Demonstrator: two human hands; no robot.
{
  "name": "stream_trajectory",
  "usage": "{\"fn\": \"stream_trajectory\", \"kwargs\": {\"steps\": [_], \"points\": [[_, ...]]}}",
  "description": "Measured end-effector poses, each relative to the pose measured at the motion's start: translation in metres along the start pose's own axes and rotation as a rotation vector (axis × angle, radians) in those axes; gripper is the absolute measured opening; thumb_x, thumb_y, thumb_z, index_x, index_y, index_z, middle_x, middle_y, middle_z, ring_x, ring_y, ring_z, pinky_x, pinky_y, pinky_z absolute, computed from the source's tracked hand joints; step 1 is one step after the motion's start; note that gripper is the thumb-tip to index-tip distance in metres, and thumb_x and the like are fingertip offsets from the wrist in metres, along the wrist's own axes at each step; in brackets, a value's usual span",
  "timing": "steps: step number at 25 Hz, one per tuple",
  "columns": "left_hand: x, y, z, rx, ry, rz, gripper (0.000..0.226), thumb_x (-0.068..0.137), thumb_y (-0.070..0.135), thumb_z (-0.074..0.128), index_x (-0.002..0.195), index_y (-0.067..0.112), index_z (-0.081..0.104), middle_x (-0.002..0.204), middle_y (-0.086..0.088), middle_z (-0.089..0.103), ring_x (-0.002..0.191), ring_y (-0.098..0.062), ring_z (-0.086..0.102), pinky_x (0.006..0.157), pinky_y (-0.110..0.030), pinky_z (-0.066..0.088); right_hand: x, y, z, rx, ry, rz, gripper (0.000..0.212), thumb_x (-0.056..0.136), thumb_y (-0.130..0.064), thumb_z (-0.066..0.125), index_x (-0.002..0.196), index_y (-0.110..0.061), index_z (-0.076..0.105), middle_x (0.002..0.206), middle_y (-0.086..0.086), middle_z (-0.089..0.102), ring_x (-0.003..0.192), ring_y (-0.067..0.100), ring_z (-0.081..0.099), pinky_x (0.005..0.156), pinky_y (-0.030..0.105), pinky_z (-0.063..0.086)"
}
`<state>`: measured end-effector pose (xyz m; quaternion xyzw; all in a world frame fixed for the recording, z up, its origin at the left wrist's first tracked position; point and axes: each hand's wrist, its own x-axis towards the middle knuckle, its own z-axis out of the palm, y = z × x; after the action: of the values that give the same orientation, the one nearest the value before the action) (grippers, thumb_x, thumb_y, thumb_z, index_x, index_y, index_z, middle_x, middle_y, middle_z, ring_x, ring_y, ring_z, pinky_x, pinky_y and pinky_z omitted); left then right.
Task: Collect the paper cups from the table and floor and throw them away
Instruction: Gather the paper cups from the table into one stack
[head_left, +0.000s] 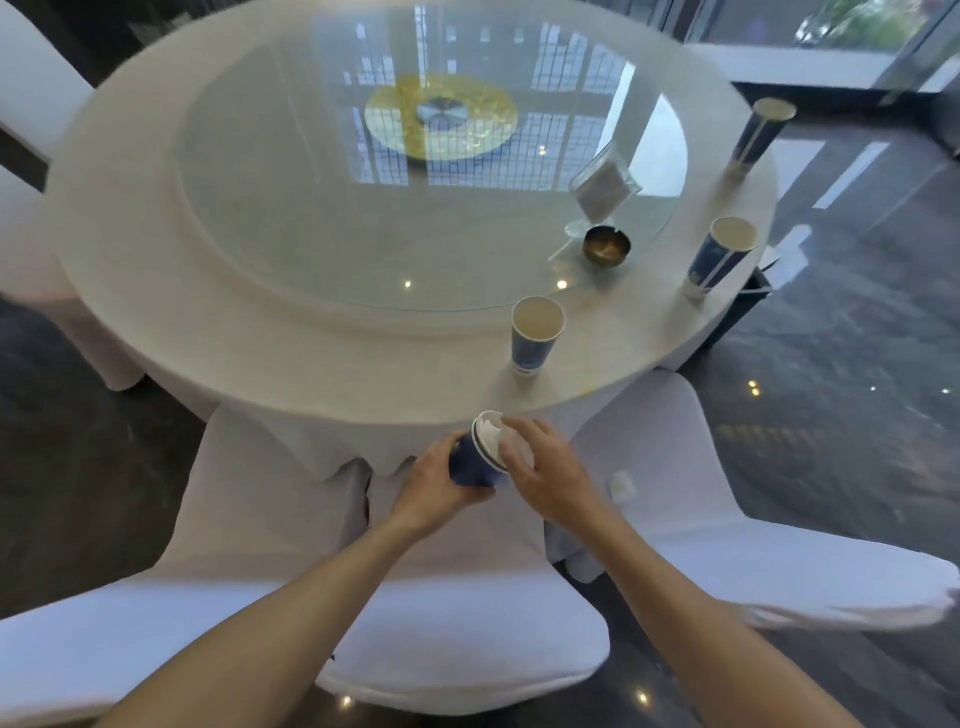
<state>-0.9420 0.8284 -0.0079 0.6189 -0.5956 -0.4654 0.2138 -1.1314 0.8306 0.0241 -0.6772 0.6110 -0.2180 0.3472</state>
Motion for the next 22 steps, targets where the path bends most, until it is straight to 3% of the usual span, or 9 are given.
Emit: {"fn": "stream_trajectory", "kwargs": {"steps": [2, 4, 6, 9, 12, 15, 18, 22], "points": [[-0.005, 0.003, 0.005, -0.015, 0.001, 0.012, 0.079, 0.066, 0.033, 0.095, 0.136, 0.031, 0.058, 0.118, 0.017, 0.066, 0.102, -0.002, 0.064, 0.071, -0.007, 0.045, -0.014, -0.005, -0.004, -0.034, 0.013, -0.048, 0.034, 0.105, -0.043, 0.043, 0.117, -0.025, 0.068, 0.114, -0.002, 0.07, 0.098, 0.017, 0.062, 0.084, 0.036, 0.05], [-0.01, 0.003, 0.012, 0.0, -0.009, 0.036, 0.077, 0.064, 0.037, 0.096, 0.131, 0.036, 0.057, 0.113, 0.024, 0.061, 0.096, 0.005, 0.059, 0.068, -0.001, 0.043, -0.026, -0.011, -0.008, -0.059, -0.129, 0.021, 0.047, 0.104, -0.053, 0.032, 0.079, -0.027, 0.062, 0.085, -0.005, 0.065, 0.078, 0.017, 0.056, 0.071, 0.033, 0.042], [-0.01, 0.004, 0.019, 0.033, -0.027, 0.066, 0.083, 0.063, 0.038, 0.095, 0.136, 0.034, 0.056, 0.121, 0.016, 0.062, 0.105, -0.004, 0.06, 0.074, -0.005, 0.04, -0.032, -0.013, -0.012, -0.052, -0.249, 0.158, 0.052, 0.106, -0.056, 0.027, 0.068, -0.031, 0.053, 0.076, -0.006, 0.06, 0.077, 0.019, 0.054, 0.065, 0.029, 0.039], [-0.004, 0.002, 0.031, 0.02, -0.044, 0.057, 0.085, 0.062, 0.035, 0.095, 0.138, 0.03, 0.057, 0.127, 0.007, 0.065, 0.114, -0.014, 0.061, 0.078, -0.015, 0.042, -0.035, -0.008, -0.022, -0.011, -0.2, 0.189, 0.054, 0.11, -0.049, 0.032, 0.062, -0.03, 0.051, 0.07, -0.004, 0.057, 0.076, 0.023, 0.052, 0.065, 0.03, 0.039], [0.0, 0.005, 0.043, 0.0, -0.023, 0.036, 0.083, 0.063, 0.035, 0.094, 0.137, 0.029, 0.056, 0.124, 0.01, 0.063, 0.112, -0.013, 0.061, 0.074, -0.011, 0.041, -0.029, 0.007, -0.039, 0.03, -0.011, 0.098, 0.05, 0.11, -0.035, 0.042, 0.088, -0.006, 0.076, 0.094, 0.013, 0.075, 0.089, 0.029, 0.065, 0.084, 0.046, 0.05], [0.014, 0.007, 0.054, -0.043, 0.01, -0.019, 0.082, 0.059, 0.045, 0.092, 0.131, 0.033, 0.054, 0.12, 0.013, 0.063, 0.11, -0.013, 0.062, 0.076, -0.02, 0.047, -0.002, 0.028, -0.068, 0.086, 0.134, 0.089, 0.034, 0.104, -0.038, 0.057, 0.117, -0.012, 0.075, 0.119, 0.004, 0.073, 0.105, 0.014, 0.064, 0.095, 0.042, 0.053], [0.023, 0.013, 0.064, -0.115, 0.095, -0.096, 0.074, 0.053, 0.051, 0.091, 0.115, 0.044, 0.051, 0.114, 0.023, 0.065, 0.105, -0.008, 0.066, 0.074, -0.02, 0.052, 0.041, 0.051, -0.097, 0.075, 0.151, 0.113, 0.068, 0.09, -0.046, 0.074, 0.146, -0.015, 0.051, 0.142, 0.005, 0.055, 0.126, 0.019, 0.055, 0.105, 0.036, 0.049], [0.03, 0.024, 0.079, -0.192, 0.24, -0.141, 0.076, 0.054, 0.048, 0.095, 0.117, 0.046, 0.052, 0.12, 0.021, 0.068, 0.109, -0.005, 0.067, 0.081, -0.029, 0.059, 0.109, 0.07, -0.117, -0.044, 0.012, 0.041, 0.112, 0.076, -0.048, 0.086, 0.16, -0.012, 0.022, 0.154, 0.012, 0.035, 0.141, 0.025, 0.039, 0.108, 0.028, 0.033]]}}
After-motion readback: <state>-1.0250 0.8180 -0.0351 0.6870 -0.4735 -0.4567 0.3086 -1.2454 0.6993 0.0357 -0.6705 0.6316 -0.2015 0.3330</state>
